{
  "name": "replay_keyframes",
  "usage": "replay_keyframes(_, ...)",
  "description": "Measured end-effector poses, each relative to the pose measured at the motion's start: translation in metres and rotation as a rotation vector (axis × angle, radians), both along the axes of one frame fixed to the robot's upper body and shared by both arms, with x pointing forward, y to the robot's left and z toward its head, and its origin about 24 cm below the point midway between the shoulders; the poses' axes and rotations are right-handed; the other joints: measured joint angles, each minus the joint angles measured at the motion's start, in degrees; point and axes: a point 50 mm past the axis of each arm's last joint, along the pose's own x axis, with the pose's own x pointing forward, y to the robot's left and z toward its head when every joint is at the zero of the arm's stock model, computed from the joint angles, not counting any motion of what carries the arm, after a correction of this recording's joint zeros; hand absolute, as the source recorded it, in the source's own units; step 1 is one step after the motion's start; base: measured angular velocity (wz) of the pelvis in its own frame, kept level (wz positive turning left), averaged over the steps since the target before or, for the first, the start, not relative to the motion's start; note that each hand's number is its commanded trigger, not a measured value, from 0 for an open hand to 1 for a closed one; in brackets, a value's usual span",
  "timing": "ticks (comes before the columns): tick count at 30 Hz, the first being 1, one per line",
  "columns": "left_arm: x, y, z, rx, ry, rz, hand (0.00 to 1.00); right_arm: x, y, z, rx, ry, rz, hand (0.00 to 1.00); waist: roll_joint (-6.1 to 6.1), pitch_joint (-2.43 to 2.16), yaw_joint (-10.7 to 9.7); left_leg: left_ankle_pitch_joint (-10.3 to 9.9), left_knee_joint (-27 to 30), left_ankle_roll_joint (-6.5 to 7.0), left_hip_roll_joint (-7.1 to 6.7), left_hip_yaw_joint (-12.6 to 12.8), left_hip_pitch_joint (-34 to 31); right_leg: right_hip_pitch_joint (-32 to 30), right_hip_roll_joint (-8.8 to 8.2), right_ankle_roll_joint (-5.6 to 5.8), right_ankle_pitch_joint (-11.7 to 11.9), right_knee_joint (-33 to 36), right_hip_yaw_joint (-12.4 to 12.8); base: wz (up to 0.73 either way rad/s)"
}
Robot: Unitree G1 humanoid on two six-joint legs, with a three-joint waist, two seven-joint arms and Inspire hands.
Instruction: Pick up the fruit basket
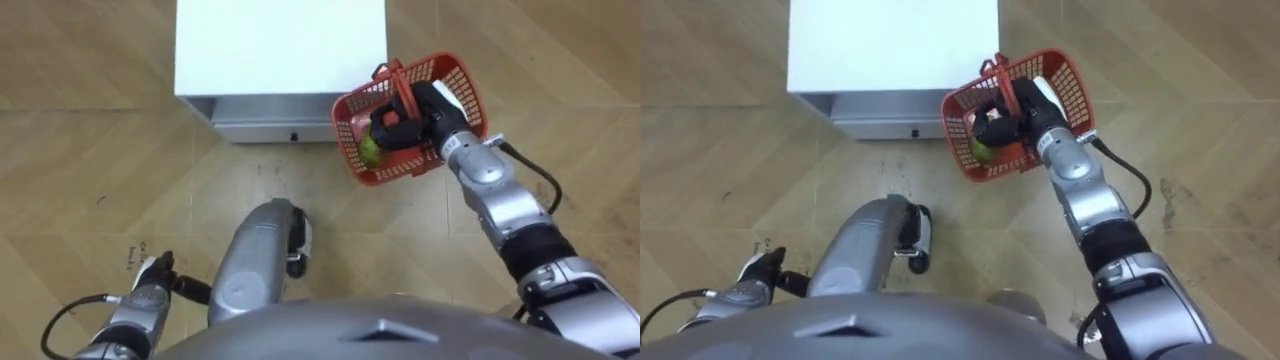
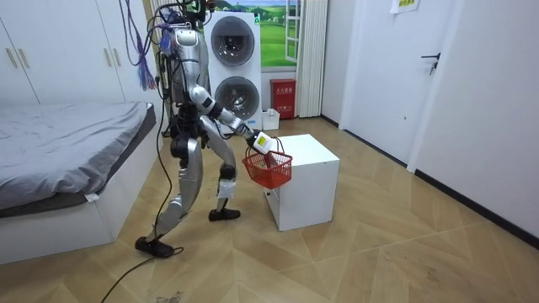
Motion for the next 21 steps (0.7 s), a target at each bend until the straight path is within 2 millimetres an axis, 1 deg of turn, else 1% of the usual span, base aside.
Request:
replay_keyframes(1, 0.002, 0.0, 0.001, 0.005, -0.007, 0.002, 0.0, 0.001, 0.002, 0.002, 0.009, -0.006, 0.01, 1.0, 0.04, -0.06, 0.1, -0.3, -1.0, 0.56, -1.12, 0.3, 1.2, -1.2, -1.13, -0.26, 2.6, 3.5, 0.6, 0.22)
replay_keyframes(2, 0.006, 0.0, 0.002, 0.006, -0.019, 0.003, 0.0, -0.001, 0.004, 0.0, 0.016, 0.003, 0.014, 1.0, 0.18, -0.14, 0.0, -0.6, -2.0, 0.98, -2.16, 0.4, 2.7, -2.3, -1.97, -0.9, 6.2, 6.9, 0.4, 0.23)
replay_keyframes(3, 0.006, 0.0, 0.002, 0.004, -0.019, 0.006, 0.0, -0.004, 0.003, -0.002, 0.017, 0.012, 0.012, 1.0, 0.39, -0.24, 0.0, -0.7, -2.5, 1.27, -2.53, 0.4, 3.5, -2.7, -2.34, -1.37, 8.7, 8.3, 0.4, 0.29)
replay_keyframes(4, 0.008, 0.0, 0.002, 0.005, -0.024, 0.014, 0.0, -0.012, 0.002, -0.009, 0.021, 0.039, 0.006, 1.0, 0.63, -0.44, 0.0, -0.9, -3.7, 1.74, -3.2, 0.1, 5.3, -3.5, -2.59, -1.39, 13.9, 10.8, 0.8, 0.22)
replay_keyframes(5, 0.012, 0.0, 0.003, 0.008, -0.033, 0.022, 0.0, -0.02, 0.002, -0.014, 0.027, 0.066, 0.001, 1.0, 0.67, -0.49, 0.3, -1.0, -5.4, 2.0, -3.62, -0.4, 7.3, -4.7, -3.04, -0.92, 18.2, 13.5, 1.4, 0.12)
replay_keyframes(6, 0.013, 0.0, 0.003, 0.006, -0.039, 0.033, 0.0, -0.022, 0.003, -0.016, 0.029, 0.073, 0.004, 1.0, 0.67, -0.51, 0.4, -1.1, -6.3, 2.06, -3.79, -0.6, 8.1, -5.8, -3.17, -0.77, 17.9, 15.0, 2.0, -0.06)
replay_keyframes(7, 0.014, 0.0, 0.004, 0.011, -0.044, 0.034, 0.0, -0.023, 0.004, -0.017, 0.027, 0.084, 0.008, 1.0, 0.93, -0.53, 0.2, -1.1, -8.0, 2.11, -3.9, -1.0, 9.6, -8.5, -3.0, -0.69, 15.7, 18.0, 2.9, -0.11)
replay_keyframes(8, 0.017, 0.0, 0.005, 0.012, -0.052, 0.033, 0.0, -0.024, 0.003, -0.018, 0.021, 0.096, 0.012, 1.0, 1.21, -0.53, 0.1, -1.1, -9.3, 2.06, -3.72, -1.4, 11.1, -11.6, -1.96, -0.67, 12.2, 19.7, 3.4, -0.1)
replay_keyframes(9, 0.021, -0.001, 0.006, 0.012, -0.066, 0.031, 0.0, -0.025, 0.003, -0.019, 0.017, 0.104, 0.012, 1.0, 1.29, -0.52, -0.1, -1.0, -10.0, 1.87, -3.57, -1.7, 12.0, -12.8, -1.38, -0.8, 10.3, 19.5, 3.5, -0.09)
replay_keyframes(10, 0.024, -0.003, 0.006, 0.009, -0.083, 0.029, 0.0, -0.026, 0.002, -0.02, 0.01, 0.122, 0.014, 1.0, 1.64, -0.5, -0.3, -0.8, -11.3, 1.46, -2.83, -2.1, 13.9, -15.2, 0.3, -0.81, 6.7, 17.6, 3.6, 0.0)
replay_keyframes(11, 0.028, -0.004, 0.007, 0.0, -0.105, 0.034, 0.0, -0.027, 0.002, -0.021, 0.006, 0.134, 0.02, 1.0, 1.91, -0.43, -0.6, -0.4, -13.0, 0.79, -2.02, -2.7, 15.8, -16.5, 2.19, -1.16, 4.1, 13.2, 3.7, 0.0)
replay_keyframes(12, 0.029, -0.005, 0.007, -0.006, -0.116, 0.038, 0.0, -0.027, 0.002, -0.022, -0.001, 0.138, 0.026, 1.0, 2.13, -0.4, -0.8, -0.1, -13.7, 0.42, -1.63, -3.2, 16.7, -16.8, 3.12, -1.15, 3.2, 9.6, 3.7, 0.09)
replay_keyframes(13, 0.029, -0.006, 0.007, -0.017, -0.134, 0.049, 0.0, -0.027, 0.002, -0.022, -0.008, 0.144, 0.032, 1.0, 2.13, -0.42, -0.9, 0.3, -15.3, -0.35, -0.96, -3.6, 18.4, -16.7, 4.38, -1.16, 2.7, 0.3, 3.7, 0.15)
replay_keyframes(14, 0.029, -0.008, 0.007, -0.028, -0.145, 0.058, 0.0, -0.026, 0.004, -0.018, -0.013, 0.131, 0.046, 1.0, 1.74, -0.49, -1.1, 0.6, -16.4, -1.06, -0.98, -4.3, 19.5, -16.0, 5.19, -2.19, 4.0, -10.2, 3.3, 0.24)
replay_keyframes(15, 0.027, -0.011, 0.006, -0.035, -0.141, 0.06, 0.0, -0.027, 0.005, -0.017, -0.01, 0.126, 0.053, 1.0, 2.24, -0.67, -1.4, 0.6, -16.5, -1.63, -0.65, -5.3, 19.8, -15.0, 5.29, -2.58, 4.7, -11.3, 2.4, 0.31)
replay_keyframes(16, 0.023, -0.016, 0.003, -0.046, -0.132, 0.06, 0.0, -0.027, 0.005, -0.012, -0.016, 0.102, 0.069, 1.0, 3.1, -1.39, -1.3, 1.2, -17.8, -2.52, -0.02, -6.2, 20.5, -12.7, 6.34, -3.64, 5.9, -15.1, 0.2, 0.3)
replay_keyframes(17, 0.017, -0.016, 0.002, -0.046, -0.12, 0.064, 0.0, -0.024, 0.008, -0.006, -0.008, 0.074, 0.08, 1.0, 3.03, -1.4, -1.3, 2.1, -19.9, -3.35, 0.46, -6.9, 21.9, -10.9, 7.29, -4.27, 6.9, -17.6, -0.7, 0.23)
replay_keyframes(18, 0.014, -0.015, 0.001, -0.043, -0.113, 0.067, 0.0, -0.022, 0.009, -0.004, -0.004, 0.062, 0.084, 1.0, 2.83, -1.36, -1.2, 2.4, -21.0, -3.62, 0.72, -7.2, 22.7, -10.0, 7.73, -4.53, 7.1, -18.6, -1.0, 0.17)
replay_keyframes(19, 0.007, -0.014, 0.0, -0.039, -0.098, 0.074, 0.0, -0.02, 0.011, 0.001, 0.004, 0.041, 0.091, 1.0, 2.43, -1.42, -0.8, 2.9, -22.7, -4.22, 1.15, -7.8, 24.1, -8.3, 8.4, -5.01, 7.6, -20.5, -1.7, 0.16)
replay_keyframes(20, 0.0, -0.014, -0.001, -0.04, -0.084, 0.08, 0.0, -0.018, 0.013, 0.005, 0.013, 0.024, 0.098, 1.0, 2.19, -1.39, -0.4, 3.2, -24.1, -4.62, 1.55, -8.3, 25.6, -6.3, 9.06, -5.2, 7.8, -22.4, -2.3, 0.16)
replay_keyframes(21, -0.003, -0.014, -0.002, -0.041, -0.078, 0.082, 0.0, -0.018, 0.014, 0.007, 0.02, 0.016, 0.1, 1.0, 2.1, -1.42, -0.4, 3.2, -24.6, -4.71, 1.73, -8.6, 26.2, -5.4, 9.35, -5.27, 8.0, -23.3, -2.7, 0.23)
